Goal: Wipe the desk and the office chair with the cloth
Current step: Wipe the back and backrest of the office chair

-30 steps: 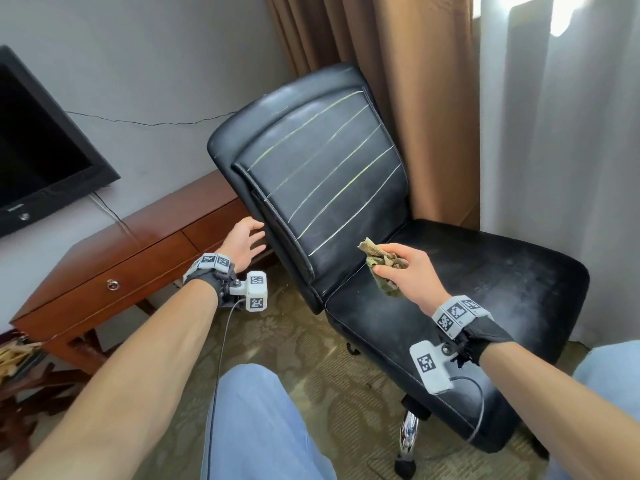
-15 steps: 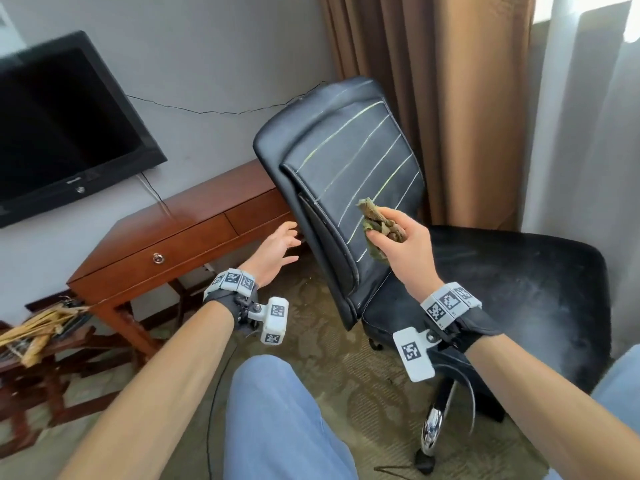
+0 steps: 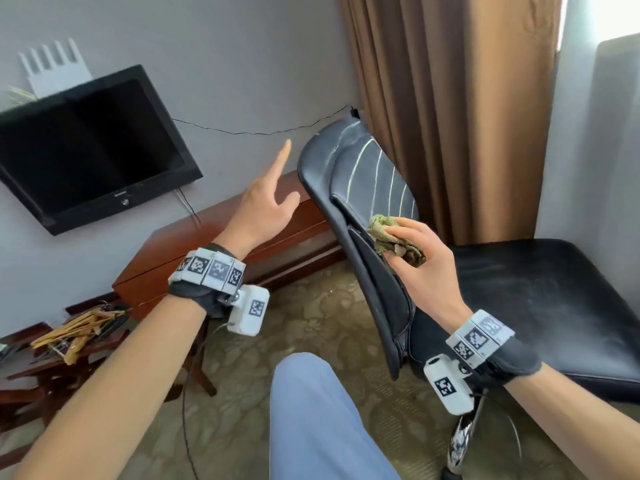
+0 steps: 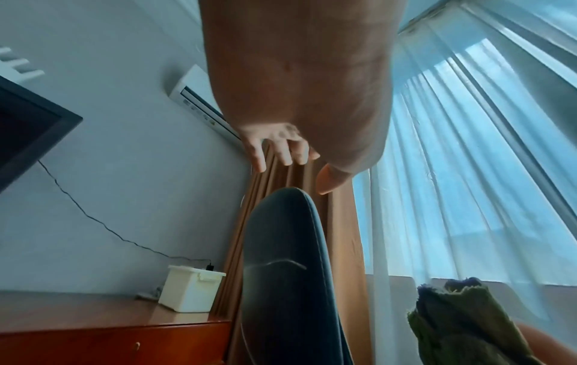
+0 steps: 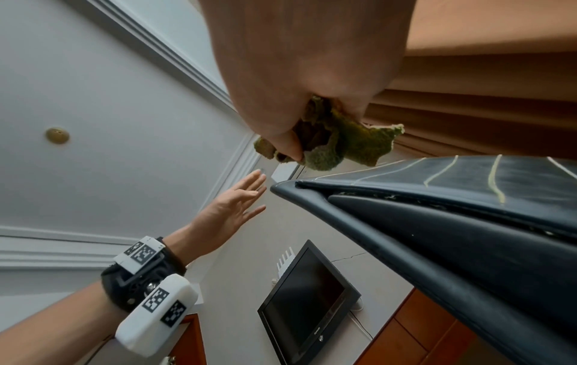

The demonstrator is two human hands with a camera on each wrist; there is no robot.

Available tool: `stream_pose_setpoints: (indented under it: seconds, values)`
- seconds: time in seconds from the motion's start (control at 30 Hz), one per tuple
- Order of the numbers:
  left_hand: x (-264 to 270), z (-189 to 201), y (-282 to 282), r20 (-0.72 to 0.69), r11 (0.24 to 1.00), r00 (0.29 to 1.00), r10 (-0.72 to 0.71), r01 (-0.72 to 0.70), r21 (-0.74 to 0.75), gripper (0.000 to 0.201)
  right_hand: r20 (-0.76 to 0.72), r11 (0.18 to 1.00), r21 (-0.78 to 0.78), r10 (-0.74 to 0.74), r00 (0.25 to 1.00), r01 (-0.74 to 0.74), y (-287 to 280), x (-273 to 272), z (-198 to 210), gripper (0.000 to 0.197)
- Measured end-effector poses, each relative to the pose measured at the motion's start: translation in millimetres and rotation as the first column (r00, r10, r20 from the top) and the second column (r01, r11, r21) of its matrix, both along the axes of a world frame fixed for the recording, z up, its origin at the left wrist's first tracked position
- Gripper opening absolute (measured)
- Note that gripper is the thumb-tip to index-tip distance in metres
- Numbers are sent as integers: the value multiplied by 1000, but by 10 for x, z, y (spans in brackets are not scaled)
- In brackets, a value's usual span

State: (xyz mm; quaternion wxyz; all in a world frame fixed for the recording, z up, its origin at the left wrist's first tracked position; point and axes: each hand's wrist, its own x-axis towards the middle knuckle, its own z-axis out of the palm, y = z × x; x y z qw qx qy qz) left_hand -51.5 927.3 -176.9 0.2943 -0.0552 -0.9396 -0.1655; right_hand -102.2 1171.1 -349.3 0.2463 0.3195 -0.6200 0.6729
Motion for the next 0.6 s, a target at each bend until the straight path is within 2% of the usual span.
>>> stream_pose_setpoints:
  seconds: [0.1, 0.2, 0.4, 0.53, 0.6]
  values:
    - [37, 40, 116, 23, 997, 1000, 11, -9, -72, 72, -32, 1000, 8, -19, 999, 19, 106, 82, 41, 41]
    - [47, -71, 210, 47, 999, 999, 4, -5, 35, 69, -50, 999, 2, -38, 998, 38, 178, 175, 70, 42]
    - [229, -75, 396, -66, 999, 998, -10, 13, 37, 60, -76, 997, -14, -80, 994, 79, 411, 284, 190, 42]
    - [334, 11, 647, -170, 997, 984, -44, 32, -69, 50, -125, 992, -12, -126, 984, 125, 547, 289, 237, 42]
    - [357, 87, 750, -245, 988, 966, -78, 43, -145, 42, -173, 980, -17, -198, 965, 198, 612, 292, 244, 41]
